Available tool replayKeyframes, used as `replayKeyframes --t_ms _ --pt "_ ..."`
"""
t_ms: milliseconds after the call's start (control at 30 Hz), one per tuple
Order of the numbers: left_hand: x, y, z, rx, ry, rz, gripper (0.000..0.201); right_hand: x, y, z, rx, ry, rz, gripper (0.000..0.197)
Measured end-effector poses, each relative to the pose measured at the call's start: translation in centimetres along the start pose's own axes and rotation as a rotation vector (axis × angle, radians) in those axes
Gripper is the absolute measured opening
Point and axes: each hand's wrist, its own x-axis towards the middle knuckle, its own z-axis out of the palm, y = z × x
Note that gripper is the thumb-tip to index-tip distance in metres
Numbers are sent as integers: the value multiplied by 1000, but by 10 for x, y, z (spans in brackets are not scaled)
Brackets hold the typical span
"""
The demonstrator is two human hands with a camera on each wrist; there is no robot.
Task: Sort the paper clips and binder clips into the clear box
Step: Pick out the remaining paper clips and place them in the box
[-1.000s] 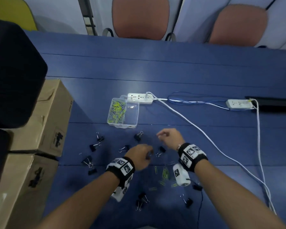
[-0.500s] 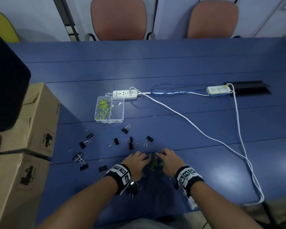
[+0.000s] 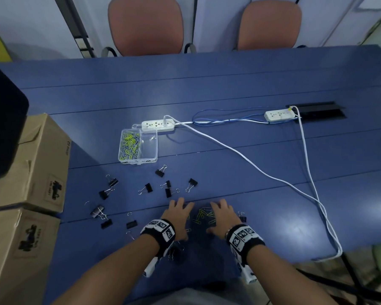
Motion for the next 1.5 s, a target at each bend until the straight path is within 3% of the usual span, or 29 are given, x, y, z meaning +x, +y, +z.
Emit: replayKeyframes --t_ms 133,267,367,600,733,933,1167,1367,1500 --pt "6 9 1 -50 48 7 82 3 -10 5 42 38 -13 83" --pt "11 9 4 -134 117 32 47 3 -17 7 58 105 -50 50" --pt "14 7 0 -136 127 42 29 3 -17 7 77 110 -57 39" --pt "15 -3 2 16 93 147 26 3 -19 13 -7 108 -71 25" --pt "11 -1 -2 131 146 220 20 1 -22 13 -31 120 -60 21" --pt "7 -1 -5 222 99 272 40 -2 -25 10 -21 119 -68 23" --pt "6 2 -3 286 52 286 36 0 -25 10 11 96 -88 22" --pt "8 6 2 306 32 215 30 3 -23 8 106 98 -89 16" --pt "12 -1 -6 -1 108 19 20 7 -20 -3 406 157 18 14"
